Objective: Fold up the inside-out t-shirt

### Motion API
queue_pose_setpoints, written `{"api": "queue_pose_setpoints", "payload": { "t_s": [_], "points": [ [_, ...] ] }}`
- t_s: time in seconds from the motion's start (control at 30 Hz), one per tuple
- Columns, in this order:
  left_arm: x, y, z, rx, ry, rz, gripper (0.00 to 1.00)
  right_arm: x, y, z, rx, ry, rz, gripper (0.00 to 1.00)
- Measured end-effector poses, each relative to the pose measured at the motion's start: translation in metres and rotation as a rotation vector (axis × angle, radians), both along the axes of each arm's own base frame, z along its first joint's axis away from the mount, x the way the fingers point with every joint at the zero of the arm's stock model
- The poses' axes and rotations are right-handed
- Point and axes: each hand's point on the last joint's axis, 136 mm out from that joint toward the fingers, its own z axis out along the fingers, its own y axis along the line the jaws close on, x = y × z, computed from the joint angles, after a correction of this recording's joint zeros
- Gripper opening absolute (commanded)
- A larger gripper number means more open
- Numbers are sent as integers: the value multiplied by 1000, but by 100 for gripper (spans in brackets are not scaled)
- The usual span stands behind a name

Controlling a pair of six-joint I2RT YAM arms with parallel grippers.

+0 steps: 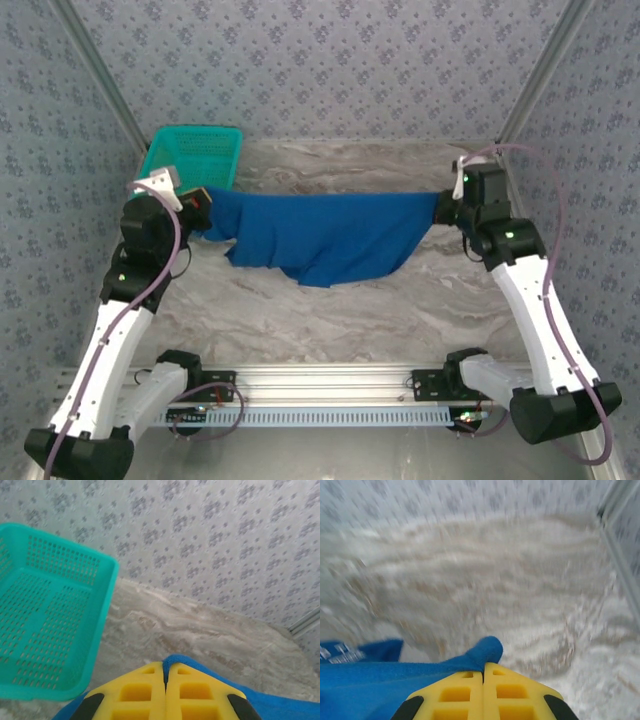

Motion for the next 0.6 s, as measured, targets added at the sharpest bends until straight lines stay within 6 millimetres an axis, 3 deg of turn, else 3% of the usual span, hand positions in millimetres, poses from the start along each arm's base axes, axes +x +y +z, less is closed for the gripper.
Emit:
{"api": "queue_pose_setpoints", "payload": {
  "t_s": [0.13, 0.23, 0.33, 0.6],
  "points": [
    [3, -9, 70, -40, -136, -41, 0, -4, 8, 89, 20, -211, 39, 0],
    [-16, -21, 123, -34, -254, -94, 0, -20, 10, 137, 26, -331, 61, 0],
    [-49, -28, 166, -8, -360, -149, 0, -46, 3, 168, 21, -402, 59, 0],
    [-125, -3, 250, 59, -554, -138, 0, -127, -21, 251, 40, -625, 48, 0]
  ]
}}
